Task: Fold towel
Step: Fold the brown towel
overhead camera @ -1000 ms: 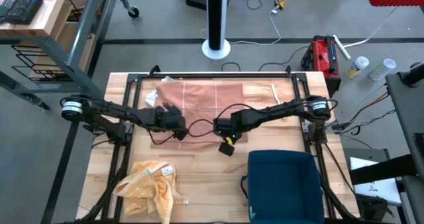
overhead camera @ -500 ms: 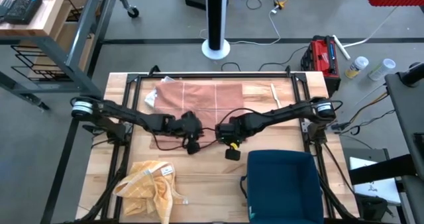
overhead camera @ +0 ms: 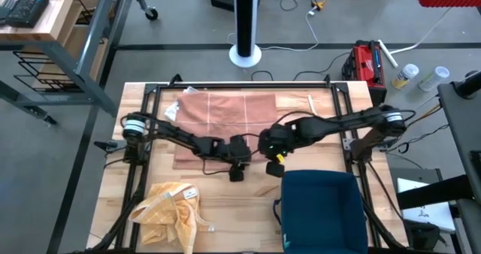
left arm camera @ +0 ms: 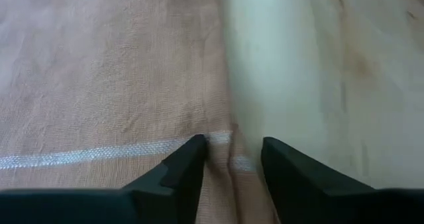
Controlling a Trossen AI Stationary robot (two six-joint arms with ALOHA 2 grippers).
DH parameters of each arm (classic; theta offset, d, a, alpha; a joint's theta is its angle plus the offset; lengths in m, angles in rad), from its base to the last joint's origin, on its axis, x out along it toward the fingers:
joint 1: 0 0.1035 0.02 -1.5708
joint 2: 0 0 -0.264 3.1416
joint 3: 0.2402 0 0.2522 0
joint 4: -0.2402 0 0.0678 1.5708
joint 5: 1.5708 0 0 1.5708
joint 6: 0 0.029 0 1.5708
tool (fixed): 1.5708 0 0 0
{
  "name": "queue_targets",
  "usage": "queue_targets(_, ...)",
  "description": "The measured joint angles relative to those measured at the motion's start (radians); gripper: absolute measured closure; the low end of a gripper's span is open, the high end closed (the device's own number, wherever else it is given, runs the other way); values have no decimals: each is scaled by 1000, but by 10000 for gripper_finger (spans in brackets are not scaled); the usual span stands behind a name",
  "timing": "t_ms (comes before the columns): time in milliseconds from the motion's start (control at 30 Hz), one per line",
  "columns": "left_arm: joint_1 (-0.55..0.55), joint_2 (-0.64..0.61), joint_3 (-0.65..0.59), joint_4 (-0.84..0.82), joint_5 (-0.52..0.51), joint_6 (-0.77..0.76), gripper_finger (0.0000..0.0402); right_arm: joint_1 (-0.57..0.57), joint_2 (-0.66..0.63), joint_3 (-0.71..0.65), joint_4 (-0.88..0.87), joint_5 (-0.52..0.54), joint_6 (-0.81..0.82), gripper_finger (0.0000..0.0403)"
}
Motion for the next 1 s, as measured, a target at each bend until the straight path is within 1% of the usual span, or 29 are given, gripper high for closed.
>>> queue_targets(133, 0, 73, 67, 0, -37, -13, 233, 6, -56, -6, -16, 3, 30, 343)
queue_targets(233, 0, 87, 91, -26, -45, -33, 240, 7, -74, -7, -10, 3, 40, 322)
queue_targets(300, 0, 69, 85, -29, -46, -32, 267, 6, -75, -11, -17, 3, 40, 310)
queue_targets(367, 2, 42, 64, -33, -56, -30, 315, 8, -74, -20, -10, 3, 40, 301)
queue_targets(433, 7, -4, 29, -42, -101, -38, 371, 8, -72, -37, -12, 3, 40, 294)
queue_targets(467, 11, -30, 10, -43, -133, -51, 385, 10, -72, -49, -8, 3, 41, 291)
queue_targets(533, 26, -83, -35, -36, -190, -90, 386, 10, -72, -79, 13, 3, 42, 287)
queue_targets(600, 45, -147, -97, -25, -200, -134, 389, 10, -69, -110, 28, 10, 40, 286)
queue_targets(667, 71, -192, -163, 1, -161, -189, 396, 11, -69, -142, 80, 51, 29, 289)
queue_targets(733, 103, -250, -238, 59, -81, -248, 396, 10, -67, -172, 124, 117, 9, 294)
queue_targets(833, 159, -330, -335, 201, 39, -355, 396, 10, -66, -212, 218, 210, -7, 302)
queue_targets(867, 177, -358, -370, 232, 62, -390, 398, 10, -66, -224, 252, 226, -7, 304)
queue_targets(1000, 225, -440, -477, 330, 82, -484, 398, 10, -66, -259, 326, 233, -7, 313)
